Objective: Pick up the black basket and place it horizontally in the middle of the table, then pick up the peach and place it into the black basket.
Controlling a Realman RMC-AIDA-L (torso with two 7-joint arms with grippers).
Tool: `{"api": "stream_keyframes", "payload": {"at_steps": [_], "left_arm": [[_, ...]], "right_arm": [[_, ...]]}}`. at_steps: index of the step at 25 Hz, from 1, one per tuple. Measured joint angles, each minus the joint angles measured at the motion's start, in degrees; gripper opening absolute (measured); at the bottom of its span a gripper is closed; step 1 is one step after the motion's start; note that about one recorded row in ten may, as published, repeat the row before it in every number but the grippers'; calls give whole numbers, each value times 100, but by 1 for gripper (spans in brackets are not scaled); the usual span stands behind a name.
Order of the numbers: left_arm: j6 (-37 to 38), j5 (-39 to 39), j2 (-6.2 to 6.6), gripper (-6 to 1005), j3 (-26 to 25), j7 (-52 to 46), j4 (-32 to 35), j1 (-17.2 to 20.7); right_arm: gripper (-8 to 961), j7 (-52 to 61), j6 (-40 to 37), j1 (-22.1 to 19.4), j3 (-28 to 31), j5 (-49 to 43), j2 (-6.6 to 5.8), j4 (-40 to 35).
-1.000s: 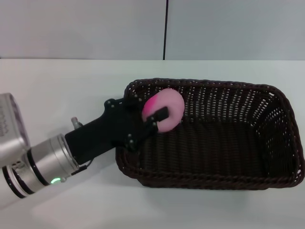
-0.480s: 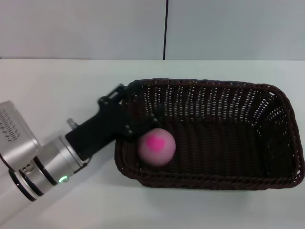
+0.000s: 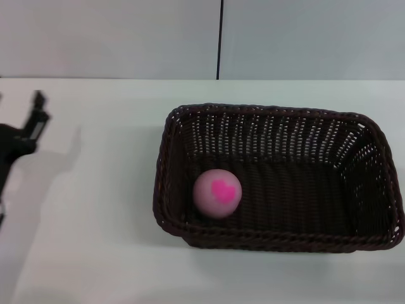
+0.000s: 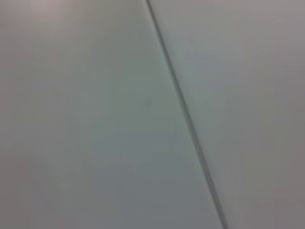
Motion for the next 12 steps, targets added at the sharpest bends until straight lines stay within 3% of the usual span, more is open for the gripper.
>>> {"api": "stream_keyframes", "payload": {"at_steps": [5,12], "left_arm": [[25,5,12,816,-261,28,185,94],[142,10,28,816,-325,54,404,55]], "right_arm": [[598,-383,517,289,631,-32,13,534],[598,-375,1073,580,611,-70,18,530]]}}
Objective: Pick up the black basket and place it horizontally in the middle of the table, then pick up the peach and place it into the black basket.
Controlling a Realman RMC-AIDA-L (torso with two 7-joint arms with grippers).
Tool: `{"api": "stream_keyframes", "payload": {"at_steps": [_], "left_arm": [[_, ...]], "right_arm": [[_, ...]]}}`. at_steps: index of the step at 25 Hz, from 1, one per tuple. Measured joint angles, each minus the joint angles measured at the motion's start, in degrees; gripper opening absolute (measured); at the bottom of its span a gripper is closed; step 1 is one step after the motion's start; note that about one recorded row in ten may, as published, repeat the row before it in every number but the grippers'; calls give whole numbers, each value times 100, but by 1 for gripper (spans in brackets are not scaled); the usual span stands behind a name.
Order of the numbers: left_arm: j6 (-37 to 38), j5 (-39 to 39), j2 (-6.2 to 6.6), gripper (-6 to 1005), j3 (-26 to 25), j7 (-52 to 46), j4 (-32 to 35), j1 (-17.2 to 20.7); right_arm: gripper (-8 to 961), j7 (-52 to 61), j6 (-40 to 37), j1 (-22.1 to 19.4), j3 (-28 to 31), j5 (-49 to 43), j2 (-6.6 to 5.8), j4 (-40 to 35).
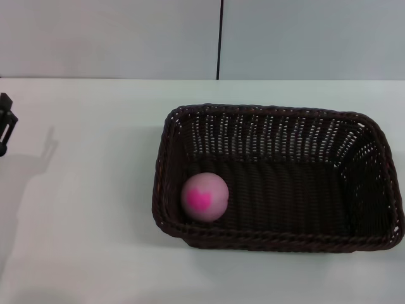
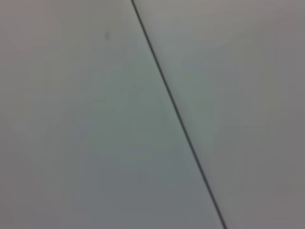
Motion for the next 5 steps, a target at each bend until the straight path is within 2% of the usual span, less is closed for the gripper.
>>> {"api": "stream_keyframes", "payload": {"at_steps": [5], "left_arm": [[201,-1,-18,816,-126,-12,-57,46]], "right_arm": [[598,18,15,152,-23,-27,-21,-84]]}}
